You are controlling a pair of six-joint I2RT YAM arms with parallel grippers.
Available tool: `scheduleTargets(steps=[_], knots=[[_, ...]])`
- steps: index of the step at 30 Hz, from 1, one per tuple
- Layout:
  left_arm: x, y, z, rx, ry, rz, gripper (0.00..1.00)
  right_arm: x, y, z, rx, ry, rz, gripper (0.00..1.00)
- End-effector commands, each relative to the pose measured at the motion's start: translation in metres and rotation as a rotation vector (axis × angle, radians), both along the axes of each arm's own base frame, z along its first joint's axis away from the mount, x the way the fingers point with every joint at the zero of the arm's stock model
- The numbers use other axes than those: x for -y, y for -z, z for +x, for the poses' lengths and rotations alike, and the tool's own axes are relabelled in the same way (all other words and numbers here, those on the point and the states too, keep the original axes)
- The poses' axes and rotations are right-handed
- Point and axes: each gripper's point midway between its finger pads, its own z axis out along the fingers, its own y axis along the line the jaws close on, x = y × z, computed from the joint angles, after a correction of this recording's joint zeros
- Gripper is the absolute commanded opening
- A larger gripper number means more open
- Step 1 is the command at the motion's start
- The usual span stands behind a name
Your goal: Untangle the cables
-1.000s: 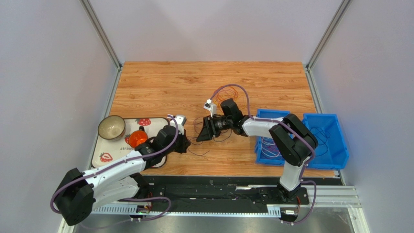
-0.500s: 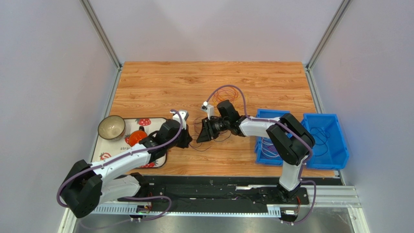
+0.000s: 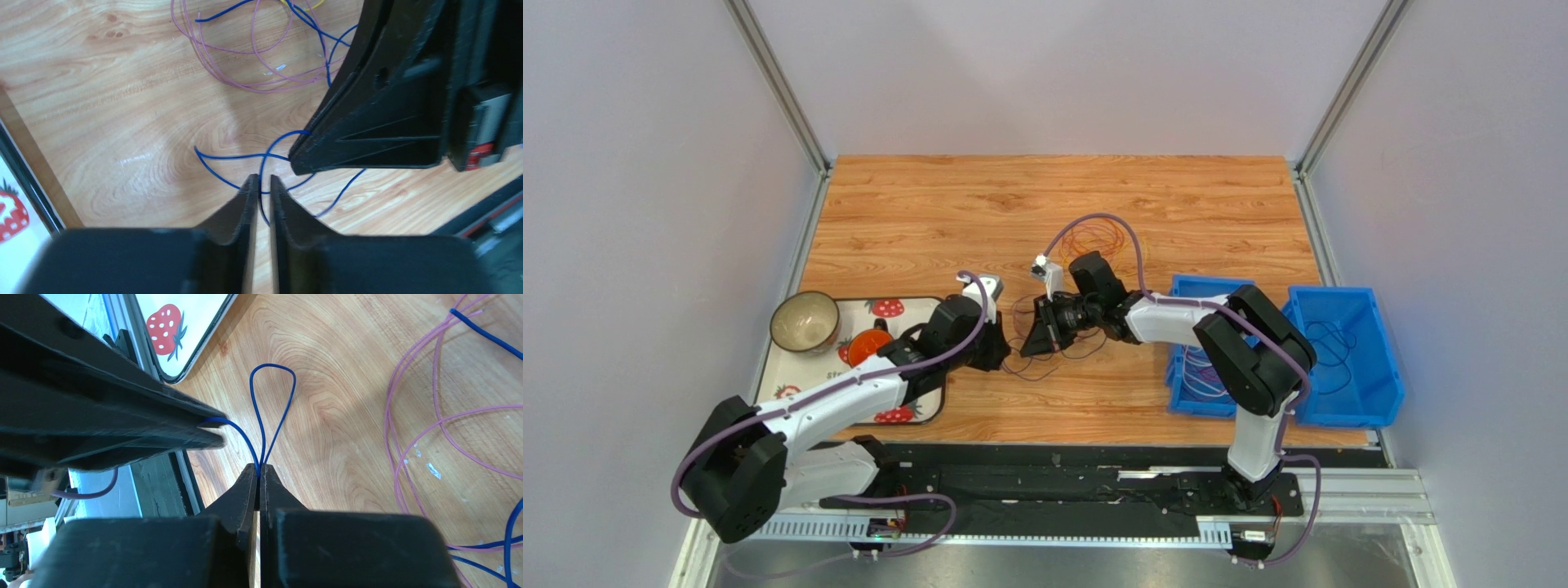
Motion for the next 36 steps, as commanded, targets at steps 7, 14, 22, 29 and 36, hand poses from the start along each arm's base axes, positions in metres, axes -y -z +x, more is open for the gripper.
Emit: scheduleTargets(steps=[7,14,22,29,36], knots=[[-0.028,-0.086,-0.015,0.116,-0.044,-0.043,0.7,-0.003,-0.085,0.015,0.096,0.1,0.063,0.0],[-0.054,-0.147,-0.039,0.179,-0.099,-0.117,0.77,0.011,-0.151,0.014,0.145,0.184,0.092,0.0],[-0.103,-0.154,-0.06,0.213,-0.154,0.028,0.77,0.027,-0.236,0.011,0.236,0.268,0.156,0.0],[-0.105,-0.16,-0.063,0.264,-0.156,-0.02,0.77,0.046,-0.325,0.004,0.359,0.32,0.247,0.0],[-0.102,-0.16,-0.064,0.265,-0.144,-0.032,0.77,0.066,-0.337,0.022,0.416,0.447,0.154,0.0]])
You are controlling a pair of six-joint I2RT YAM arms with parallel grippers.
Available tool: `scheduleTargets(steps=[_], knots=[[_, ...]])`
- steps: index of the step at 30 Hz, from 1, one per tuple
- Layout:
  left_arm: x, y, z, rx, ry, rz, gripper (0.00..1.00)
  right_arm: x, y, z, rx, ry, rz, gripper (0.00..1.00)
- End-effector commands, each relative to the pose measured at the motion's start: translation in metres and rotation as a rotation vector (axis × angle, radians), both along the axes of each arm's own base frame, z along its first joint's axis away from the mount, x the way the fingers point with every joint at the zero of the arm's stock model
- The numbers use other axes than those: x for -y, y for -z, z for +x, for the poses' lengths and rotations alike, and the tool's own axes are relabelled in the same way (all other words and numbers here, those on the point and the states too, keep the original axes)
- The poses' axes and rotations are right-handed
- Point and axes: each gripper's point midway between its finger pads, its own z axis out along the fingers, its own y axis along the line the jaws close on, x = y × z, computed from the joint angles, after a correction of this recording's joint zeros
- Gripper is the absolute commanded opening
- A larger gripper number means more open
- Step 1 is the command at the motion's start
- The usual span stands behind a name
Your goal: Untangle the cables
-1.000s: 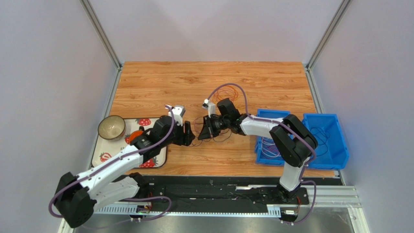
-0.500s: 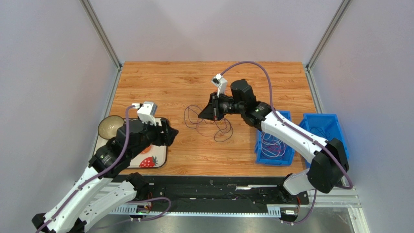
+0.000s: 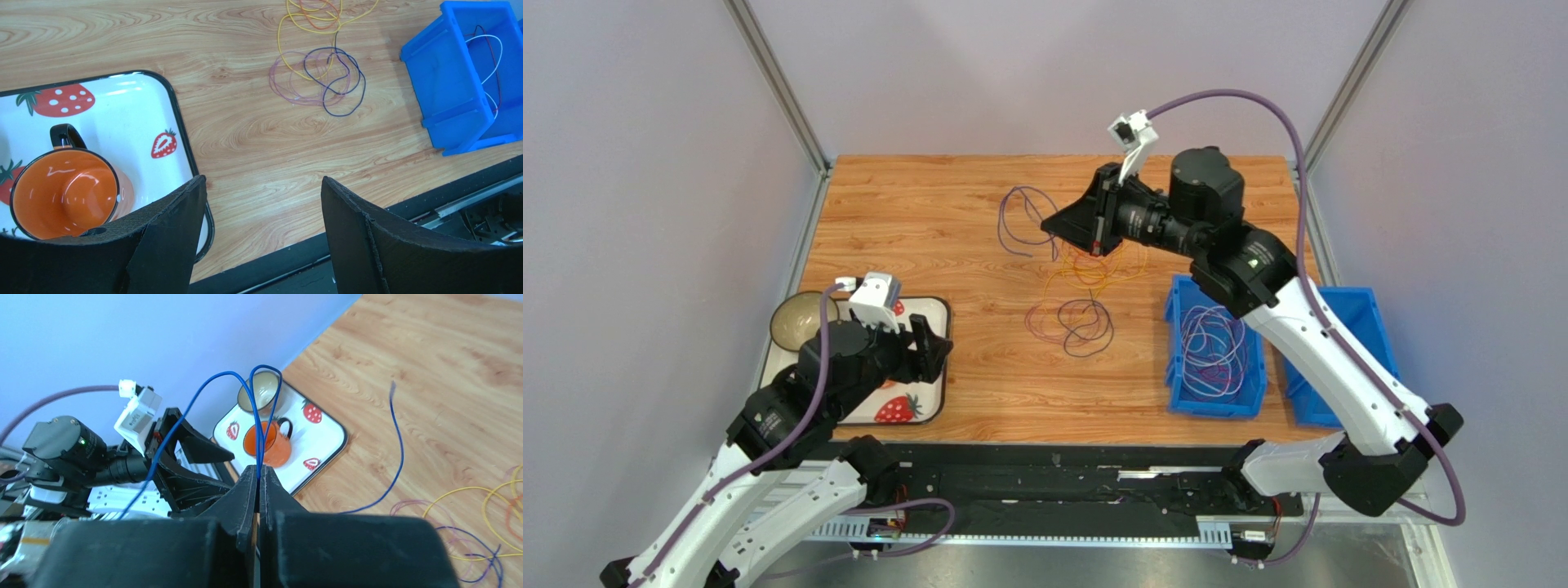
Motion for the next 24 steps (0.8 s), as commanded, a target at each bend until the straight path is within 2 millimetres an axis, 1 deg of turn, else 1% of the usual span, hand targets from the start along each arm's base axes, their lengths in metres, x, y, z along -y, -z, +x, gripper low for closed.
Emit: scheduleTargets(steps=[1,3,4,5,6,7,9,10,11,12,14,17,18,20,21,23,24], knots=[[-0.001,0.003,0.001,0.01,0.007,0.02,0.76,0.017,0.029,0.013,-0.085,0.117,-0.12,0.0],[-0.001,0.003,0.001,0.006,0.009,0.02,0.76,0.019,0.051,0.017,-0.155,0.131,-0.174,0.0],[-0.001,0.004,0.001,0.005,0.01,0.021,0.76,0.023,0.067,0.015,-0.19,0.142,-0.205,0.0],[0.0,0.004,0.001,0.004,0.01,0.02,0.76,0.026,0.069,0.013,-0.19,0.149,-0.209,0.0],[0.0,0.003,0.001,0.005,0.012,0.018,0.76,0.031,0.068,0.016,-0.173,0.182,-0.202,0.0],[0.0,0.004,0.001,0.004,0.012,0.019,0.76,0.038,0.06,0.01,-0.147,0.196,-0.186,0.0],[0.001,0.005,0.001,0.005,0.019,0.02,0.76,0.048,0.061,0.01,-0.13,0.229,-0.195,0.0],[0.002,0.005,0.001,0.003,0.02,0.022,0.76,0.055,0.054,0.007,-0.111,0.241,-0.19,0.0],[0.002,0.005,0.001,0.006,0.024,0.022,0.75,0.059,0.052,0.007,-0.104,0.251,-0.194,0.0],[0.003,0.006,0.002,0.0,0.027,0.026,0.75,0.065,0.054,0.007,-0.106,0.273,-0.211,0.0],[0.004,0.007,0.003,-0.006,0.029,0.036,0.75,0.075,0.053,0.007,-0.092,0.302,-0.226,0.0],[0.003,0.008,0.003,-0.006,0.027,0.041,0.75,0.096,0.055,0.01,-0.092,0.388,-0.265,0.0],[0.003,0.008,0.003,-0.009,0.026,0.043,0.74,0.108,0.058,0.014,-0.095,0.453,-0.294,0.0],[0.003,0.008,0.003,-0.006,0.028,0.042,0.74,0.123,0.059,0.017,-0.094,0.515,-0.318,0.0],[0.003,0.006,0.003,-0.002,0.028,0.04,0.74,0.135,0.058,0.017,-0.09,0.566,-0.332,0.0],[0.003,0.007,0.003,-0.001,0.029,0.042,0.74,0.152,0.057,0.019,-0.083,0.63,-0.348,0.0],[0.003,0.006,0.003,0.001,0.027,0.039,0.74,0.167,0.055,0.019,-0.077,0.698,-0.362,0.0]])
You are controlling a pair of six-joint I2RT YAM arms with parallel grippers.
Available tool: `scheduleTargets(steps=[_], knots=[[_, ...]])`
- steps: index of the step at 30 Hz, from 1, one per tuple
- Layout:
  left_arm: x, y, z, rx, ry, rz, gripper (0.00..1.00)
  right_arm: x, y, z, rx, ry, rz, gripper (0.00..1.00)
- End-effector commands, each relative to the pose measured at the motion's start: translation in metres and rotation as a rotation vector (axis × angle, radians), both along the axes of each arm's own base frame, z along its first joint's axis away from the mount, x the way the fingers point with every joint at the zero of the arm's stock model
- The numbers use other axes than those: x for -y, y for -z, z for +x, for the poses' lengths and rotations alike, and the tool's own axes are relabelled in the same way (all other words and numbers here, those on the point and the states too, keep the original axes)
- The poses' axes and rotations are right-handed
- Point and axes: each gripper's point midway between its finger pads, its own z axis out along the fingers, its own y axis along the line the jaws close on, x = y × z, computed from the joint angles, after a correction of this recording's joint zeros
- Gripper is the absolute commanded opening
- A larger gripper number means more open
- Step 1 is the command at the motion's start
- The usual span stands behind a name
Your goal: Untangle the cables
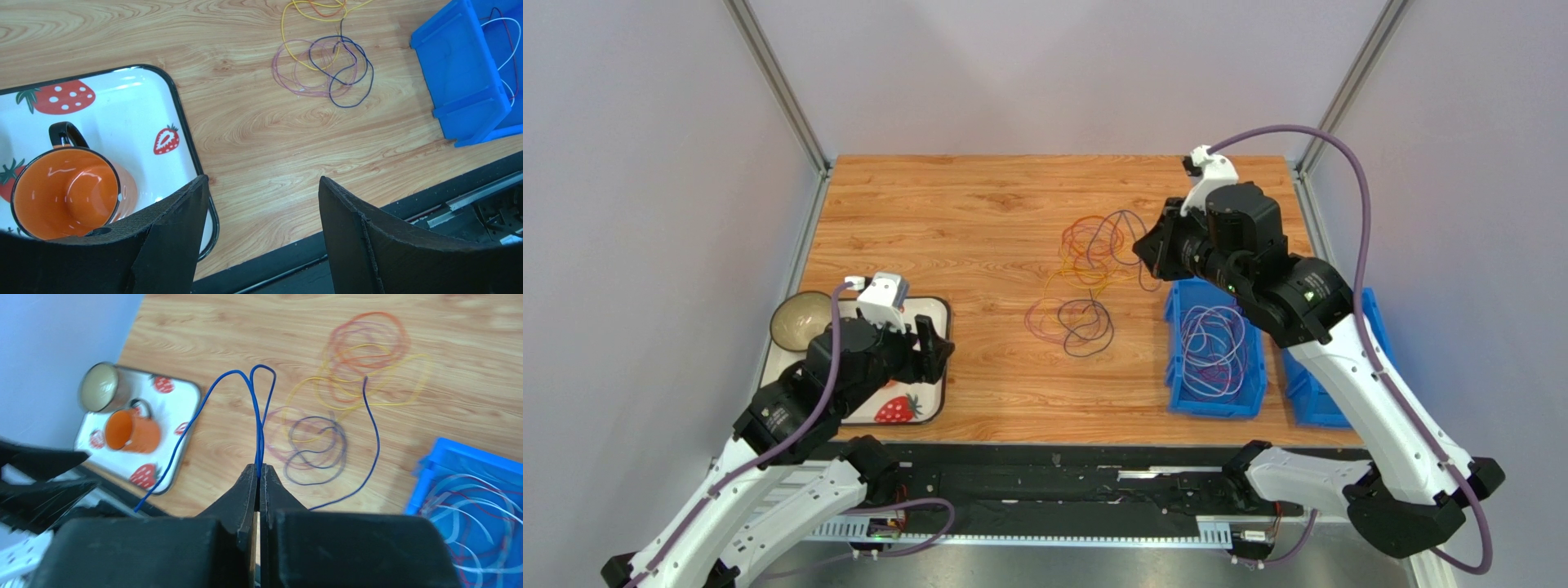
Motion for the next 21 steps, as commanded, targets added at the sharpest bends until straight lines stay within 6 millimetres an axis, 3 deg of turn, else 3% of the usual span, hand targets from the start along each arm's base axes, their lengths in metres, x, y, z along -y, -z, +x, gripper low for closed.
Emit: scheduleTargets(steps=[1,11,21], knots=[[0.001,-0.004,0.001,0.022,0.015,0.004,0.74,0.061,-0.012,0.008,0.061,0.249,-0.1,0.0],[0.002,-0.006,0.001,0.03,0.022,-0.002,0.73,0.161,-0.012,-0.004,0.083,0.665,-0.218,0.0],[0.004,-0.007,-0.001,0.04,0.039,-0.009,0.73,0.232,-0.009,-0.02,0.072,0.99,-0.244,0.0]])
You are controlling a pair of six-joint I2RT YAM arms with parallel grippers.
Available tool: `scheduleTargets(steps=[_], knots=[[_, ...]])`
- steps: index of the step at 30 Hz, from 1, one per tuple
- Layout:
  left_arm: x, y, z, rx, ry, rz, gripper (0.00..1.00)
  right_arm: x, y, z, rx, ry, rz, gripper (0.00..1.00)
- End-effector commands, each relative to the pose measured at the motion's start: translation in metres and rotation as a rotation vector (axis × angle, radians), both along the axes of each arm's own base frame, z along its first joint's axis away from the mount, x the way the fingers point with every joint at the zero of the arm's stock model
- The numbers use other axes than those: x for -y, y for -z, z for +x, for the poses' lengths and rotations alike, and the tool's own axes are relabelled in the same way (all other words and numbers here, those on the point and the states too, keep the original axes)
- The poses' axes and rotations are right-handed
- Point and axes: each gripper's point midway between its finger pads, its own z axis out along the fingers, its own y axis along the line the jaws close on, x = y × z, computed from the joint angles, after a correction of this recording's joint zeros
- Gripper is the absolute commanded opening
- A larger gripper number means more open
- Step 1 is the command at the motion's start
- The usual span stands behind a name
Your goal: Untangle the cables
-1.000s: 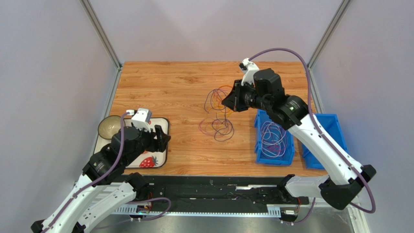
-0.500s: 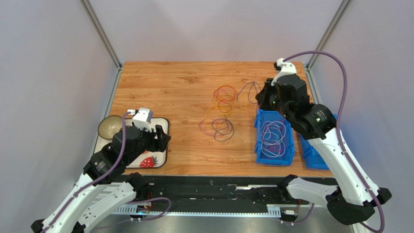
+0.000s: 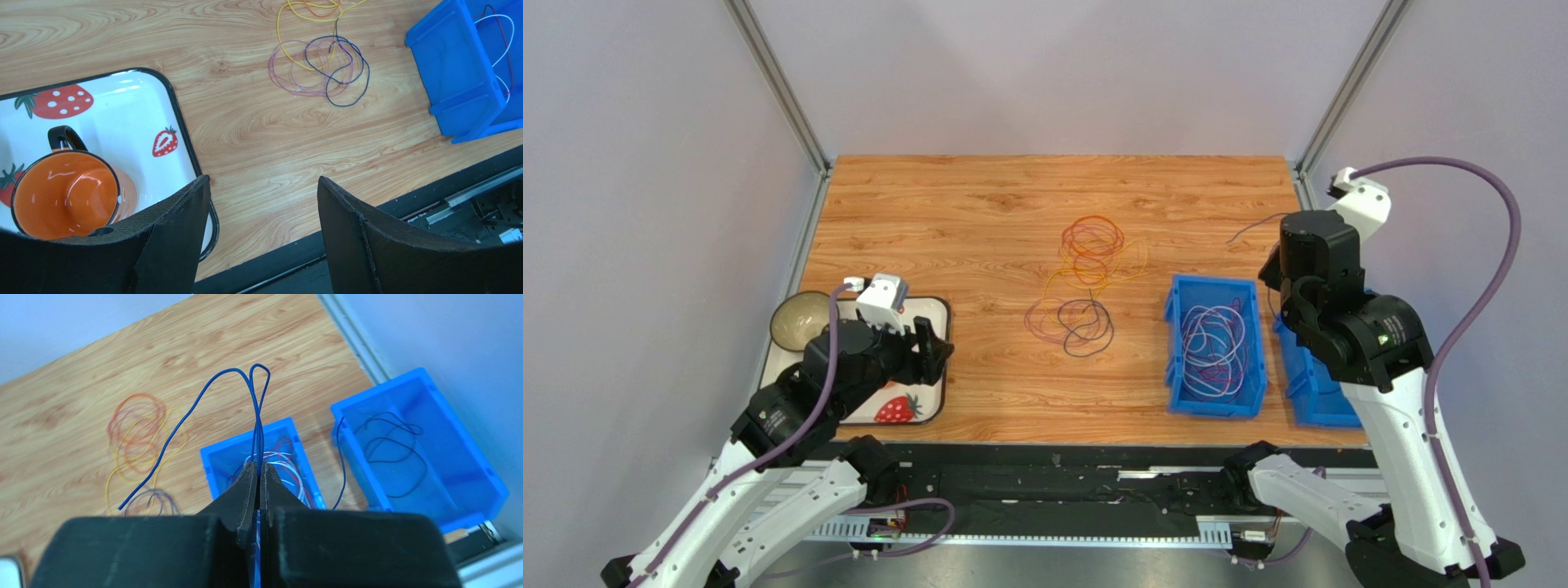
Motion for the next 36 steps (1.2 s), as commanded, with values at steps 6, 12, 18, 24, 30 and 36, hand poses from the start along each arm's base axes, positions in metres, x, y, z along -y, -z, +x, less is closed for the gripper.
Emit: scheduleTargets(steps=[6,12,18,24,30,36], knots=[[0.009,-0.006,0.0,0.025,0.053,-0.014,0.72,0.058,0.013,-0.001,-0.027,0.273,0.009,0.0],[0.012,-0.008,-0.004,0.034,0.077,-0.035,0.72,0.073,0.038,0.009,-0.045,0.333,0.056,0.0],[0.013,-0.007,-0.004,0.031,0.082,-0.034,0.72,0.091,0.051,0.019,-0.081,0.403,0.061,0.0],[0.014,-0.004,-0.002,0.018,0.08,-0.025,0.72,0.105,0.057,0.025,-0.073,0.448,0.081,0.0],[0.014,0.002,0.0,-0.005,0.075,-0.006,0.72,0.11,0.068,0.03,-0.087,0.478,0.098,0.0],[0.017,0.006,0.001,-0.021,0.081,0.005,0.72,0.118,0.081,0.037,-0.123,0.513,0.112,0.0]])
